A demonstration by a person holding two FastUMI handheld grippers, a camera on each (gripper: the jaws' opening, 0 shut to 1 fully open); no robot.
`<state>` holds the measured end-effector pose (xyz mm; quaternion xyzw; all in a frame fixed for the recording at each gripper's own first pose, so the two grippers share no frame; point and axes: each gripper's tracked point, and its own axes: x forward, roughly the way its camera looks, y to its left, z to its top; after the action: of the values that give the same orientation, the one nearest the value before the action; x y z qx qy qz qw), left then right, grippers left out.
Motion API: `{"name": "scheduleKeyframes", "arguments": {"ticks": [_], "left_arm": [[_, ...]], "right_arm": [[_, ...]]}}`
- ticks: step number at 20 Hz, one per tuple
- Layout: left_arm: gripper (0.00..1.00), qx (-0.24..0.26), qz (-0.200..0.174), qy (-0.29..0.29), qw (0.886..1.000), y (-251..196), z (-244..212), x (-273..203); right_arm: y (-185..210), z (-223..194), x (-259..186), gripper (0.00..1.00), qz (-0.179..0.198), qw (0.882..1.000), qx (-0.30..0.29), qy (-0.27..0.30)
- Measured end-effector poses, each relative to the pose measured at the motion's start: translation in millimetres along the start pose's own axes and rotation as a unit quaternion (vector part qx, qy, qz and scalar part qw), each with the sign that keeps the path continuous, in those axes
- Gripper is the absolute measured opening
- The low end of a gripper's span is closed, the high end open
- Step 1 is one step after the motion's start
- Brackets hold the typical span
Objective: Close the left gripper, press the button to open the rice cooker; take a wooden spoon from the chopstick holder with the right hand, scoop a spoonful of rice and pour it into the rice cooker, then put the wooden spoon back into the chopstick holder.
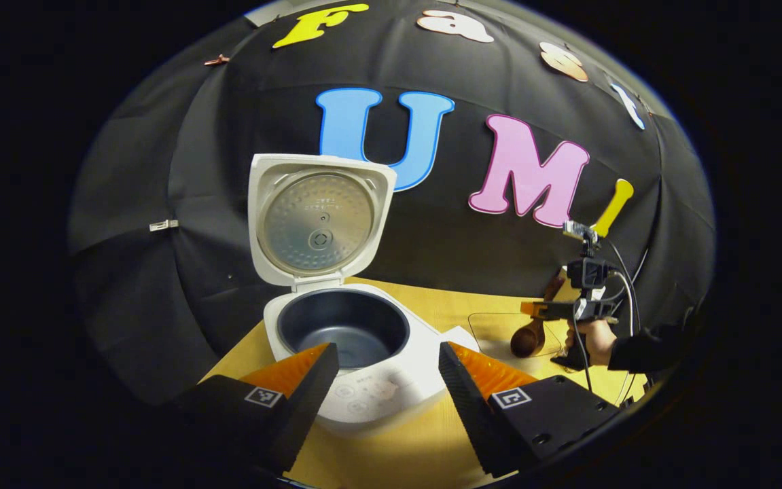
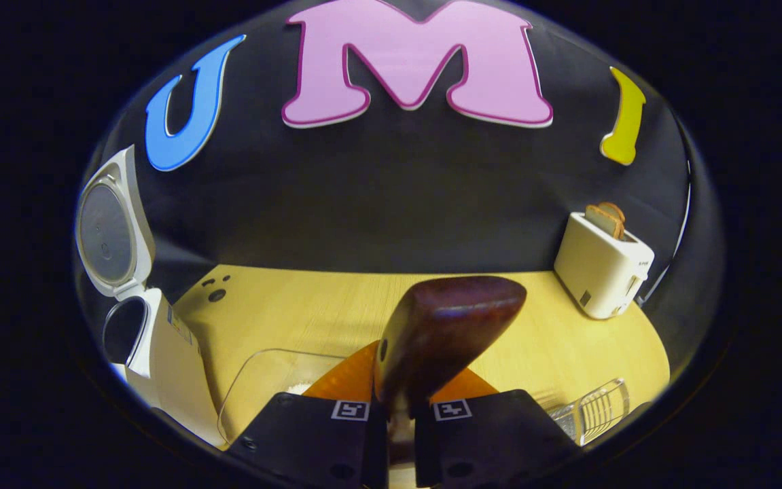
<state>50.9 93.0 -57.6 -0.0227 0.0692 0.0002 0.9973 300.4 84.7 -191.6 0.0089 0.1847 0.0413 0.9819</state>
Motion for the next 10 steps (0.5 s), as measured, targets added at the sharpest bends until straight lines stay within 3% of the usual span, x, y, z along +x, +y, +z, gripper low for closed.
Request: {"name": "scheduleKeyframes", "arguments": {"ticks": [5,6,8,9,10], "left_arm": [[0.96,-0.004,0.002,0.002,1.000,10,-2,2],[0.92,-0.002,0.004,0.004,1.000,12,-3,4],[0.96,-0.008,0.005,0.003,1.000,15,-1,4],[0.92,-0.013,0.005,0.001,1.000,16,0,4],[0.96,-0.019,0.006,0.001,1.000,17,1,5]], "right_arm": [[16,-14,-10,0.19,0.008,0.999,0.044,0.021],[19,-17,-12,0.19,0.012,0.998,0.052,0.027],[27,-21,-14,0.19,0.020,0.997,0.068,0.039],[34,-24,-15,0.19,0.025,0.995,0.081,0.046],[42,-27,-16,0.19,0.029,0.993,0.097,0.053]]}}
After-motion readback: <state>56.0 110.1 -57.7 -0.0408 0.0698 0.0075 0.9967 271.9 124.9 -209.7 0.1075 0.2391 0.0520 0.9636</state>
